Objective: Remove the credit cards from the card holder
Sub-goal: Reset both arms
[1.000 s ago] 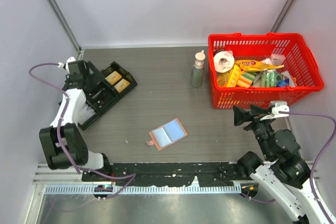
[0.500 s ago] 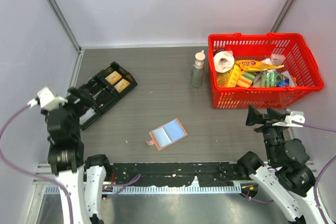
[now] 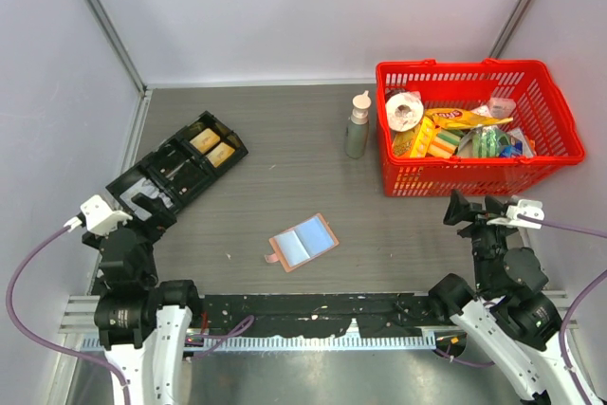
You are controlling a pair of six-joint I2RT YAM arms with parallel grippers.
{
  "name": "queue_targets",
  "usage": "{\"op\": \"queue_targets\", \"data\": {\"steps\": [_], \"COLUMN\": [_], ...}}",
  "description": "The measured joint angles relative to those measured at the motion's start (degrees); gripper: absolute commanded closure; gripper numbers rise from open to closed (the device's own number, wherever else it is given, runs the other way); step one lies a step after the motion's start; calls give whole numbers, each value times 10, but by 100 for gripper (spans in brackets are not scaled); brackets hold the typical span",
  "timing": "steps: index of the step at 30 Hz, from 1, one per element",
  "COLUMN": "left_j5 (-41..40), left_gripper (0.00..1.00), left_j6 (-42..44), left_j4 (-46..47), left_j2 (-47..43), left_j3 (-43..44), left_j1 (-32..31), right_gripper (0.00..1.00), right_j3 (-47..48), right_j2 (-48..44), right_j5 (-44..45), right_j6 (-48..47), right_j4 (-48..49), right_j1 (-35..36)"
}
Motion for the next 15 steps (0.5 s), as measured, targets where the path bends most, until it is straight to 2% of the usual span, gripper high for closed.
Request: {"op": "queue_targets", "data": {"steps": [15], "left_j5": [-20], "left_gripper": [0], "left_j6": [0], "left_j4": [-3], "left_j2": [-7], "left_j3": [-1], "left_j1": [-10], "right_gripper": [26], "right_j3": [-6], "right_j2": [0], "right_j5": [4], "right_j6": [-8], "right_j4": [4], "right_j1": [-11]}}
